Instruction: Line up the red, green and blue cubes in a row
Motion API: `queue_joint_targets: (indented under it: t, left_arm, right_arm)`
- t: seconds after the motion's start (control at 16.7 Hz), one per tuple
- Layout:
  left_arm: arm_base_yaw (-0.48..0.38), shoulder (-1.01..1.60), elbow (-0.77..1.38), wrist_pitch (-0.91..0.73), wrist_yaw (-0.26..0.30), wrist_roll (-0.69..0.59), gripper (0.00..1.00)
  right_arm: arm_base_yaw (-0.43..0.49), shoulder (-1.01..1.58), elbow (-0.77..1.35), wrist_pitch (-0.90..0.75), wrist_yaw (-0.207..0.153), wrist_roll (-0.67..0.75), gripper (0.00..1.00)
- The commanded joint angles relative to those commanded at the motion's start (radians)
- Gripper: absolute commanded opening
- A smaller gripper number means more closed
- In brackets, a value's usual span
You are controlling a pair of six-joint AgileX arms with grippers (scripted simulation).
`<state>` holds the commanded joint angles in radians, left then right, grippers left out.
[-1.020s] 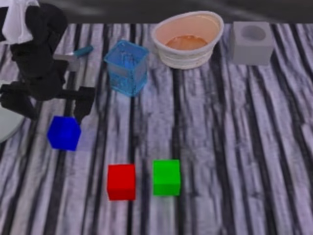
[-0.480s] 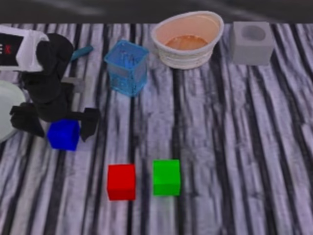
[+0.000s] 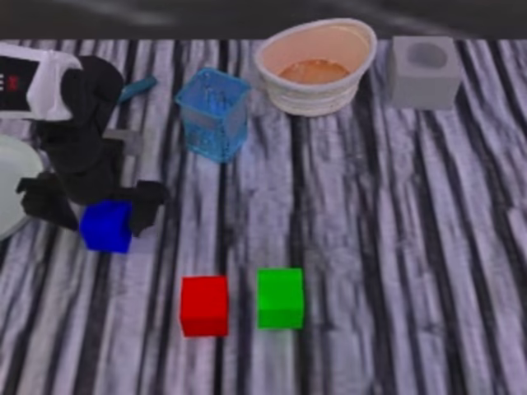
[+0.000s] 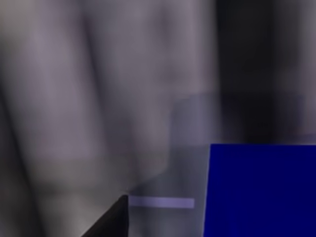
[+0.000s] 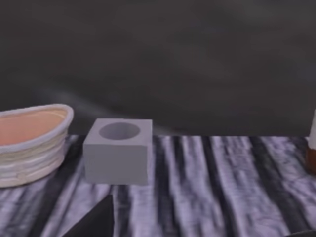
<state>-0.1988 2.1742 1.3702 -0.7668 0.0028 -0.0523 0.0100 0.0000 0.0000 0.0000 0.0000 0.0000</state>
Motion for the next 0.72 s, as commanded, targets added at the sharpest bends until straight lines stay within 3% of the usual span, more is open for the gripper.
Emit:
queue_joint_targets:
  t: [0.42, 0.72]
  left_arm:
    - [0.000, 0.000, 0.000, 0.000, 0.000, 0.000, 0.02]
    - [0.000, 0.000, 0.000, 0.000, 0.000, 0.000, 0.00]
  right_arm:
    - [0.000, 0.000, 0.000, 0.000, 0.000, 0.000, 1.00]
    - [0.000, 0.000, 0.000, 0.000, 0.000, 0.000, 1.00]
